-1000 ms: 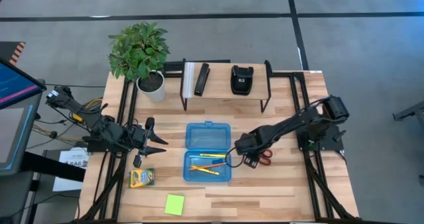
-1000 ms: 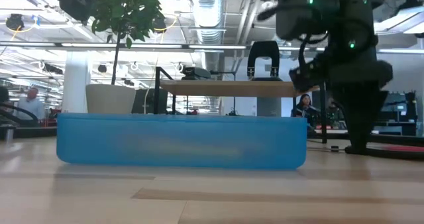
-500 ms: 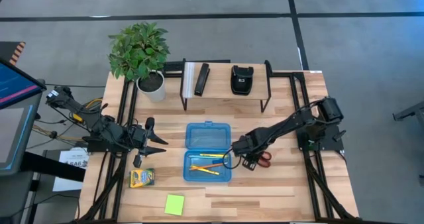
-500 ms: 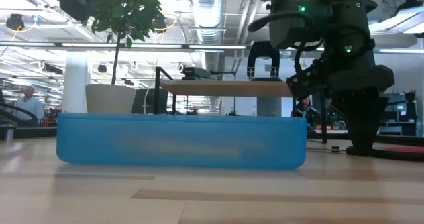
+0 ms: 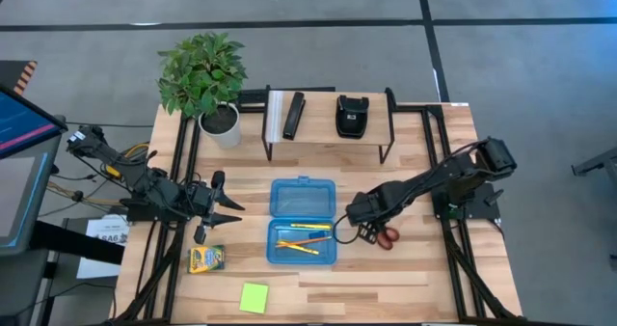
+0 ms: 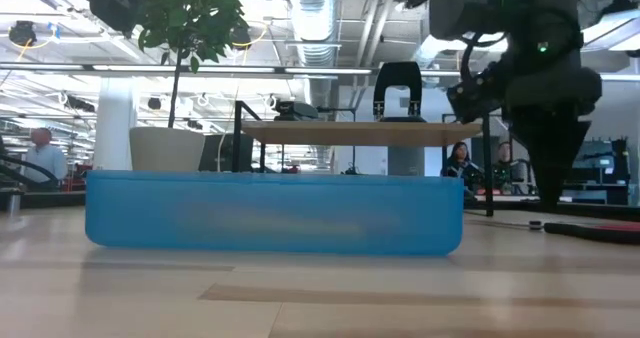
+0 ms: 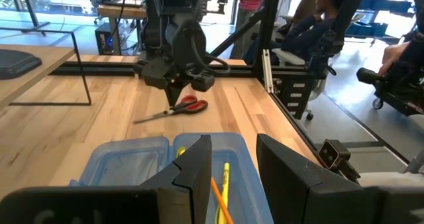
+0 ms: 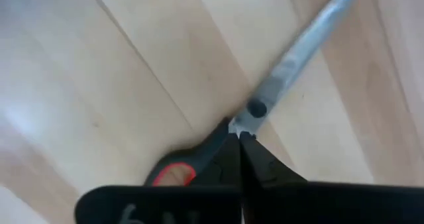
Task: Pack school essentials
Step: Put the scissor into the blue pencil box
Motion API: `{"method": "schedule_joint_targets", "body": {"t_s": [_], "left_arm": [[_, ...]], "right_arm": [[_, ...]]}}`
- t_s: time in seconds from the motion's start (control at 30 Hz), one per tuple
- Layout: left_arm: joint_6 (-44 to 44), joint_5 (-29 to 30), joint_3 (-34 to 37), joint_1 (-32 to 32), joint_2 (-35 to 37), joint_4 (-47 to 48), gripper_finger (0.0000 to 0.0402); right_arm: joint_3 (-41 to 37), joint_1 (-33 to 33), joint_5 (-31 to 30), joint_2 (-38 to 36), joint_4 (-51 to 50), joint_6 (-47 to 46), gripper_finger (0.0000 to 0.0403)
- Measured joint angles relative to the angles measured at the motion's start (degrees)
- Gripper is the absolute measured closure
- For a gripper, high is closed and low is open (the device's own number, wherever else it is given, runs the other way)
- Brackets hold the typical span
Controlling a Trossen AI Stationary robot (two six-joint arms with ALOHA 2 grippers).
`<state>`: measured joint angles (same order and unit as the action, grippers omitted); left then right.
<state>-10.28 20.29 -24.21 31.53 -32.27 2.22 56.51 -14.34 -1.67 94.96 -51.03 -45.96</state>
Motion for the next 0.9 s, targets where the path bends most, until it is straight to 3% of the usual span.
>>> {"method": "schedule_joint_targets", "body": {"t_s": [0.37, 0.9], "left_arm": [[0.0, -0.1, 0.0, 0.0, 0.0, -0.2, 0.0294], [0.6, -1.5, 3.3, 0.0, 0.0, -7.2, 0.0294]], "right_arm": [[0.1, -1.6, -0.7, -0.2, 0.5, -2.3, 0.0351], [0.1, -14.3, -0.8, -4.7, 1.8, -18.0, 0.0252]]}}
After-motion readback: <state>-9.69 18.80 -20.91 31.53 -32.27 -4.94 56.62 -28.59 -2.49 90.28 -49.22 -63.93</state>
